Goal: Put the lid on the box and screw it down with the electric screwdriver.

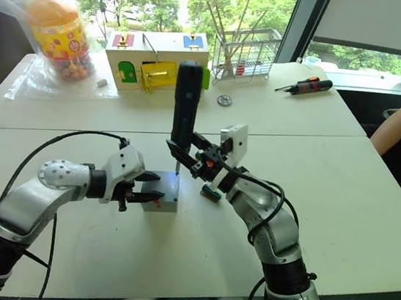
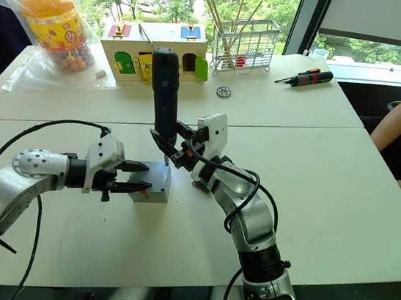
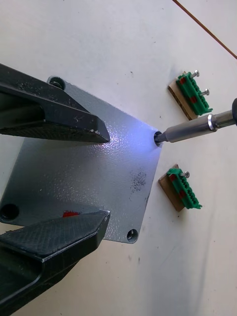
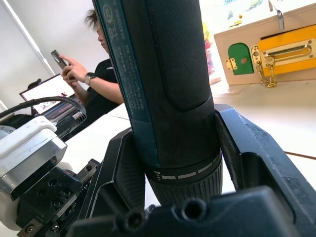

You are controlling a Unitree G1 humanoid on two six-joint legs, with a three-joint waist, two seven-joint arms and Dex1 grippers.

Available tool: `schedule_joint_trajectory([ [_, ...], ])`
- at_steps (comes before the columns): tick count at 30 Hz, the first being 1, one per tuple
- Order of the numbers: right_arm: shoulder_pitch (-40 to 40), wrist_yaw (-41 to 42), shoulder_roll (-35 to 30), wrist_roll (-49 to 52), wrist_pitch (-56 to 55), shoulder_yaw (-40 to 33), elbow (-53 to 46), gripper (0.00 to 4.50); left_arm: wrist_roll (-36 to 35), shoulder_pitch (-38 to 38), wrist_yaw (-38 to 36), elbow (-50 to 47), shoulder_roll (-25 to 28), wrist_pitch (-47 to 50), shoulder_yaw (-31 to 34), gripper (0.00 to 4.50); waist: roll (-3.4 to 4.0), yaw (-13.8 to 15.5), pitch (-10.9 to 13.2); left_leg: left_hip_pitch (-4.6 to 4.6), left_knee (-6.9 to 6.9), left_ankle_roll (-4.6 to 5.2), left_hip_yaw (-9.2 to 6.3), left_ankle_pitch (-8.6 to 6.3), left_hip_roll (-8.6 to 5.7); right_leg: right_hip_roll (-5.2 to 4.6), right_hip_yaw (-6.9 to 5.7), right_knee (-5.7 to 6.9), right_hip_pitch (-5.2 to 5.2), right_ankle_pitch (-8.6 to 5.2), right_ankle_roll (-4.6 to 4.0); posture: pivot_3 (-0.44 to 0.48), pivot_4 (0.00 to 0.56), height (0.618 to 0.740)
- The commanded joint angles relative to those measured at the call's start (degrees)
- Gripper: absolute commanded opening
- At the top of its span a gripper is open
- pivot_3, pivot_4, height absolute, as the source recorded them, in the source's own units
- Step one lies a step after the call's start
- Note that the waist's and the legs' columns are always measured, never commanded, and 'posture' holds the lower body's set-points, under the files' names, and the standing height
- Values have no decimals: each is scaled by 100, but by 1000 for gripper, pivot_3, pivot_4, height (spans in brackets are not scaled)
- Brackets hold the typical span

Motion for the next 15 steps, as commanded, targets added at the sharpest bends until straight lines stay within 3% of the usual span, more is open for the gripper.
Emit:
schedule_joint_trajectory([
  [1, 207, -28, -63, -176, 354, 187, 521, 1790, 212, 103, -51, 201, 8, 63, -238, 2194, 0, 4, 0, 0, 0, 0, 0, 0, 0, 0, 0, -1, 0, -1, -1, 0, 150, 740],
  [15, 82, 12, -117, -149, 127, 78, 201, 1790, 252, 39, -73, 331, -44, -59, -302, 2194, 3, 16, 1, 3, -5, 0, -5, 0, 2, -1, -1, -22, 11, -1, -2, 0, 150, 740],
])
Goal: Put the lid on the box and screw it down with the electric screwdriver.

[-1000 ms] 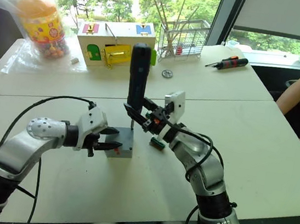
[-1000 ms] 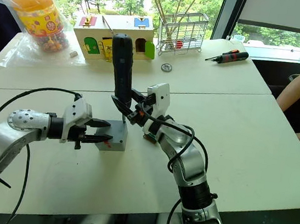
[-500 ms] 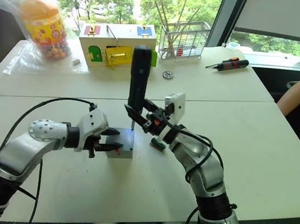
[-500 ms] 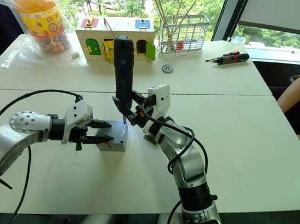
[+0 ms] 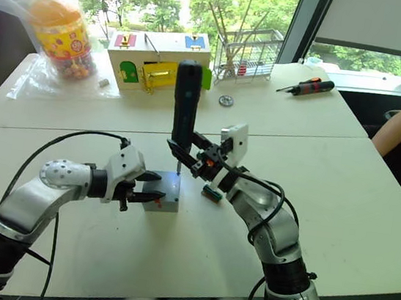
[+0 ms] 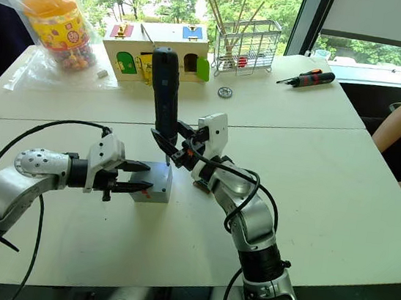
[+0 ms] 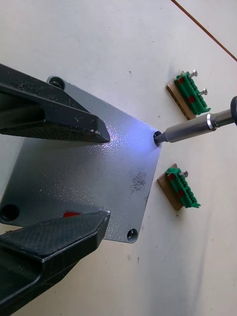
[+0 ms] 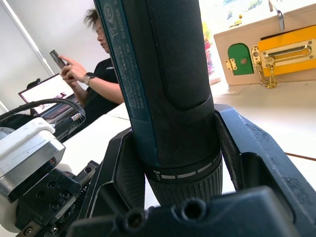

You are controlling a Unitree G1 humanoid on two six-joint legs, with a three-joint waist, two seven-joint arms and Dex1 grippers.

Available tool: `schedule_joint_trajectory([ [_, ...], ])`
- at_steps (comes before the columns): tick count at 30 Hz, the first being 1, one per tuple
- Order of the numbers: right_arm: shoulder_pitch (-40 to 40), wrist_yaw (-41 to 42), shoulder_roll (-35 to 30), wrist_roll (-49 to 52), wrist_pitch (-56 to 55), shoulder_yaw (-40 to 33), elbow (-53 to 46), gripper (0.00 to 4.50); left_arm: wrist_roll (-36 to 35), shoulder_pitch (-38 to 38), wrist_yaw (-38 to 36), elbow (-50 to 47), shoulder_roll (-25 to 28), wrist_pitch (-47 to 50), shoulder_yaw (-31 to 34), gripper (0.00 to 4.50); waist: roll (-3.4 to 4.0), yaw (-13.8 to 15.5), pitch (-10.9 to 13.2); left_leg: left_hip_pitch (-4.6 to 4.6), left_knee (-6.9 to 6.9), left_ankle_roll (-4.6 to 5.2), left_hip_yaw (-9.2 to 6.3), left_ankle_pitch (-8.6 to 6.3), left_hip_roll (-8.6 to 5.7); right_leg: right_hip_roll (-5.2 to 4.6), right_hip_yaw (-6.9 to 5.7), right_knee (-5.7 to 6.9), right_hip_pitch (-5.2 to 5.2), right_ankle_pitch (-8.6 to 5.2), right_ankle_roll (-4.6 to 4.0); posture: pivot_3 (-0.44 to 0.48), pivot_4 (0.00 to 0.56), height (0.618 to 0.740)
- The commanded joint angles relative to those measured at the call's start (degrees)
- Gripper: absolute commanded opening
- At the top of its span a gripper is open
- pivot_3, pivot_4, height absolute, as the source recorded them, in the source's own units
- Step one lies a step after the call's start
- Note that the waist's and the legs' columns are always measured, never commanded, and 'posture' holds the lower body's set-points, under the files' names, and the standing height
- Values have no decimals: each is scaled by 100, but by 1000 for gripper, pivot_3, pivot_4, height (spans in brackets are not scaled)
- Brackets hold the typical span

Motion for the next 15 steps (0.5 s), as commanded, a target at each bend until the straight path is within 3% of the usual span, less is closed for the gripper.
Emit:
schedule_joint_trajectory([
  [1, 78, 25, -142, -143, 199, 74, 112, 1790, 244, 96, -16, 204, -1, 86, -237, 2194, 2, 5, 2, 0, 0, 0, 0, 0, 0, 0, 0, -2, 1, 0, 0, 0, 150, 740],
  [9, -1393, -406, -253, 1566, 1913, -1391, -1752, 1790, 185, 160, 10, 381, -80, 33, -158, 2194, 9, 30, 73, -36, 3, 0, -9, 0, -4, -5, -3, -9, -23, 2, -1, 0, 150, 740],
  [15, -2379, -1280, -101, 2475, 2621, -2449, -1512, 1790, -383, -203, 131, 329, -333, 472, 358, 2194, 17, 10, 81, -39, -12, 0, -11, 0, 4, -3, -4, -8, -37, 2, -1, 0, 150, 740],
])
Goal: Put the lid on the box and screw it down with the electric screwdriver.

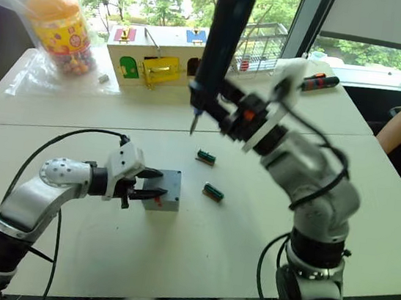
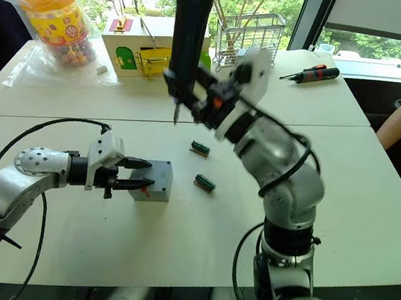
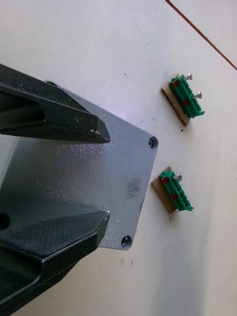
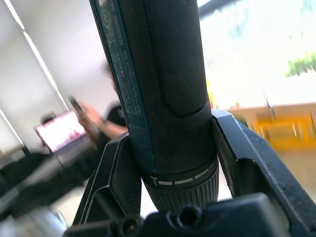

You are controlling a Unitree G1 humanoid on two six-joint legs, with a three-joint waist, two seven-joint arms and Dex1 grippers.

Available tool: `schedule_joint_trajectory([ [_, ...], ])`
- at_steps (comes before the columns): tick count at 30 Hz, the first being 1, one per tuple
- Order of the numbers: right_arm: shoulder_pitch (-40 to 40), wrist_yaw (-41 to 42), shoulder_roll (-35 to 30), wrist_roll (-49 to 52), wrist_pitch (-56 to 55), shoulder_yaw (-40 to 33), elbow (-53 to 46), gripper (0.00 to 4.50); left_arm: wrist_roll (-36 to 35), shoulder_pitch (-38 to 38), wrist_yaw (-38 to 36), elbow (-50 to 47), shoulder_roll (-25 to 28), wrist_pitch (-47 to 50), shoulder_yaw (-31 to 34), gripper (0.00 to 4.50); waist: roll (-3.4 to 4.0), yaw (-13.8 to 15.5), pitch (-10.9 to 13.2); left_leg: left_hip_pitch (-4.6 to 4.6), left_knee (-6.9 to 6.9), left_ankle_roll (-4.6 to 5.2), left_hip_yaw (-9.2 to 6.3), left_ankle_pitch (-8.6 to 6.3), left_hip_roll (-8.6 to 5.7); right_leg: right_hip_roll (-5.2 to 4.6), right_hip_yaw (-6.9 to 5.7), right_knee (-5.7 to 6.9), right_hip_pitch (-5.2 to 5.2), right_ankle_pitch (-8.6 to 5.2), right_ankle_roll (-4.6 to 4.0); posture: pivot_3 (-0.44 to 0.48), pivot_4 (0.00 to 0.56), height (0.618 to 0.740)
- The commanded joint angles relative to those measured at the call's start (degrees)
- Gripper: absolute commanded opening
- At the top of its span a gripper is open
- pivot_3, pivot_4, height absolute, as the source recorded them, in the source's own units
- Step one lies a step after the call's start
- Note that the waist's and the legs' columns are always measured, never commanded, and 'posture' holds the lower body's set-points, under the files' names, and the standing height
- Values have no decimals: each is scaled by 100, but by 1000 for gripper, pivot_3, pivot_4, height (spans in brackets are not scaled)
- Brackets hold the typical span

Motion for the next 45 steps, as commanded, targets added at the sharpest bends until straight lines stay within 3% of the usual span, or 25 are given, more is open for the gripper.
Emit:
schedule_joint_trajectory([
  [1, -320, -562, 55, 456, 423, -467, 127, 1790, -300, -267, 241, 62, -119, 645, 230, 2194, -1, -5, 4, 0, 0, 0, 1, 0, 0, 0, 0, 0, 0, 0, 0, 0, 150, 740],
  [5, -593, -737, -470, 894, 1344, -790, 523, 1790, -386, -830, 500, -53, -202, 1207, 259, 2194, -16, 7, 34, -18, 11, -1, 2, 1, -4, -1, 1, 4, -10, 2, -1, 0, 150, 740],
  [9, -670, -509, -1831, 682, 1876, -976, 958, 1790, -496, -1421, 736, -438, -337, 1372, 421, 2194, -35, 33, 79, -181, 93, -43, -4, 29, -18, -3, -4, 59, -133, 3, 1, 0, 150, 740],
  [11, -628, -428, -2542, 638, 2488, -1044, 1410, 1790, -623, -1646, 744, -635, -336, 1430, 498, 2194, -37, 8, 97, -211, 116, -42, 3, 28, -18, -10, -2, 68, -158, 4, 2, 0, 150, 740],
  [14, -484, -32, -3532, 653, 3400, -793, 1893, 1790, -685, -1786, 342, -807, -152, 1289, 354, 2194, -34, 3, 113, -211, 113, -36, 13, 25, -17, -12, -1, 59, -157, 3, 2, 0, 150, 740],
  [16, -319, 392, -4144, 784, 3844, -430, 1836, 1790, -787, -1698, -410, -868, 225, 1251, 53, 2194, -29, -36, 127, -208, 106, -34, 19, 23, -10, -9, 2, 57, -157, 3, 1, 0, 150, 740],
  [20, -61, 1199, -4845, 1214, 4326, 96, 1681, 1790, -393, -1359, -1166, -872, 637, 690, -613, 2194, 6, -105, 161, -197, 100, 0, 29, 4, 1, 0, 4, 66, -157, 2, 0, 0, 150, 740],
  [27, 362, 1400, -4966, 1115, 4334, 330, 2416, 1790, -48, -1366, -1119, -958, 398, 443, -1040, 2194, -30, 10, 189, -197, 127, 7, 29, 1, -7, -6, 2, 66, -141, 7, -2, 0, 150, 740],
  [31, 14, 1220, -4703, 740, 4334, 604, 3185, 1790, 188, -1427, -1099, -825, 257, 266, -1135, 2194, -34, 30, 192, -200, 128, 6, 29, 1, -10, -9, 1, 65, -141, 8, -1, 0, 150, 740],
  [41, -375, 1454, -4579, 156, 4242, 1101, 3735, 1790, 430, -1321, -971, -686, 134, 120, -1140, 2194, -33, 14, 192, -199, 125, 0, 28, 5, -6, -3, 1, 69, -149, 9, 0, 0, 150, 740],
  [42, -377, 1494, -4583, 117, 4204, 1135, 3740, 2796, 434, -1308, -953, -668, 128, 123, -1124, 2151, -33, 14, 192, -199, 127, 0, 28, 5, -7, -3, 1, 69, -148, 9, 0, 0, 150, 740],
  [45, -424, 1542, -4532, -12, 4106, 1129, 3741, 3969, 332, -1311, -907, -540, 127, 174, -922, 2151, -33, 15, 192, -199, 132, 1, 28, 5, -8, -2, 1, 72, -146, 9, 1, 0, 150, 740],
])
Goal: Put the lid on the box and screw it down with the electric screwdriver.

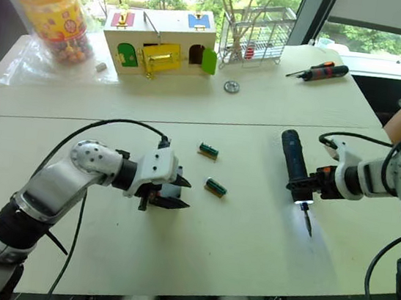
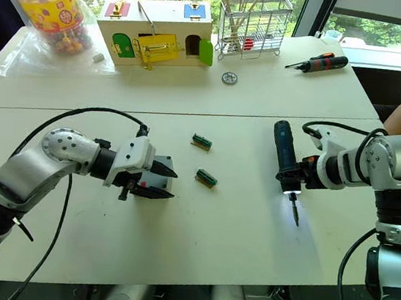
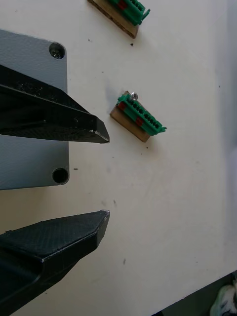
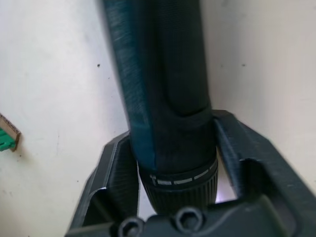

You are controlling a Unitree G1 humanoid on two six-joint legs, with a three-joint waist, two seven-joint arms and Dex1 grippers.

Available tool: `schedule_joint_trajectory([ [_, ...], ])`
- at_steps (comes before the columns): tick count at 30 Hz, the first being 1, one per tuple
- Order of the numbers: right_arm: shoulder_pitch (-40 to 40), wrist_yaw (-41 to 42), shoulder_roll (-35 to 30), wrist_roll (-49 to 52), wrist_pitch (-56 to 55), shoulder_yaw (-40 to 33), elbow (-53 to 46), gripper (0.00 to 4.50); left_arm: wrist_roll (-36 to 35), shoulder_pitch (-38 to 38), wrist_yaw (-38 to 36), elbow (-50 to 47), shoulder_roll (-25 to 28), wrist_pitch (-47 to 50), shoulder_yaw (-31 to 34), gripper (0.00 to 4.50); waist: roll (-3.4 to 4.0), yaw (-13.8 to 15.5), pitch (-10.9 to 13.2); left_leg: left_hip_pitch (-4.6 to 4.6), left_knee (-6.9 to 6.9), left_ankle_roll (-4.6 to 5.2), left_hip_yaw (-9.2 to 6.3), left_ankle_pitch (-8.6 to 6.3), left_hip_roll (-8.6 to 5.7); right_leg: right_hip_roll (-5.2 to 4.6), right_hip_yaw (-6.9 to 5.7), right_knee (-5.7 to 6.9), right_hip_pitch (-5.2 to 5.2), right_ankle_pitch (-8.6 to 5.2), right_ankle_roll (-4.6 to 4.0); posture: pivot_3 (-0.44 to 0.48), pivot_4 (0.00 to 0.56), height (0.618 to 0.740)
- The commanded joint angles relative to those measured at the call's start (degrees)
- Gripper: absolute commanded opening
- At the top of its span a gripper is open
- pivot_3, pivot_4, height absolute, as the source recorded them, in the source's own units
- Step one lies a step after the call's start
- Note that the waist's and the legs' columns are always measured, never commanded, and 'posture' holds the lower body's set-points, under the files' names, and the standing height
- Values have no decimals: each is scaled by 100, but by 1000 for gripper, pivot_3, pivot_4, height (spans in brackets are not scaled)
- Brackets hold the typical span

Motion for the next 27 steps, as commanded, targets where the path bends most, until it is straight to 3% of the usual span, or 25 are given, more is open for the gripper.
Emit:
schedule_joint_trajectory([
  [1, -214, 55, 46, -177, -181, -120, -92, 4247, -196, -76, 104, 111, -33, 76, 471, 2151, 0, -1, 0, 0, 1, 0, 0, 0, 0, 0, 0, 1, 0, 0, 0, 0, 150, 740],
  [3, -267, 42, 83, -274, -314, -186, -132, 4488, -406, -159, 211, 260, -54, 237, 808, 2151, 0, 0, 0, 0, 2, 0, 0, 0, 0, 2, 0, 4, 0, 0, 1, 0, 150, 740],
  [6, -173, 510, -225, -685, -1826, 57, -1079, 4488, -1078, -327, 638, 724, -194, 754, 1915, 2151, 3, -2, 2, -1, 2, 0, -1, 0, 0, 2, -1, 6, -5, 1, 1, 0, 150, 740],
  [9, -7, 773, 101, -468, -2502, -278, -1982, 4488, -1076, -315, 670, 1280, 63, 776, 2419, 2151, 2, -58, 2, 1, 0, -2, -1, 1, 4, 5, -2, 10, -9, 0, 3, 0, 150, 740],
  [12, 494, 1176, 301, -382, -3237, -226, -3065, 4488, -780, -143, 515, 1785, 431, 506, 2454, 2151, 0, -50, 1, 5, -8, -34, -3, 19, 10, 8, -3, 11, -9, 0, 3, 0, 150, 740],
  [16, 1444, 1374, 885, -381, -3815, 581, -4259, 4488, -447, 470, 391, 1885, 778, 286, 2268, 2151, -13, -14, -2, 6, -4, -36, -4, 20, 4, 5, -4, 7, -3, 0, 3, 0, 150, 740],
  [22, 1810, 978, 1783, -626, -3601, 1405, -4114, 4488, -397, 1493, 748, 946, 626, 474, 2218, 2151, -35, 5, -10, 5, 10, -35, -8, 20, -4, -8, 6, 12, 5, 10, 7, 0, 150, 740],
  [27, 1765, 879, 2195, -527, -3338, 1449, -3926, 4488, -508, 1736, 1016, 462, 466, 771, 2226, 2151, -39, 10, -12, 6, 2, -41, -19, 22, 0, -4, 2, 12, 1, 10, 6, 0, 150, 740],
])
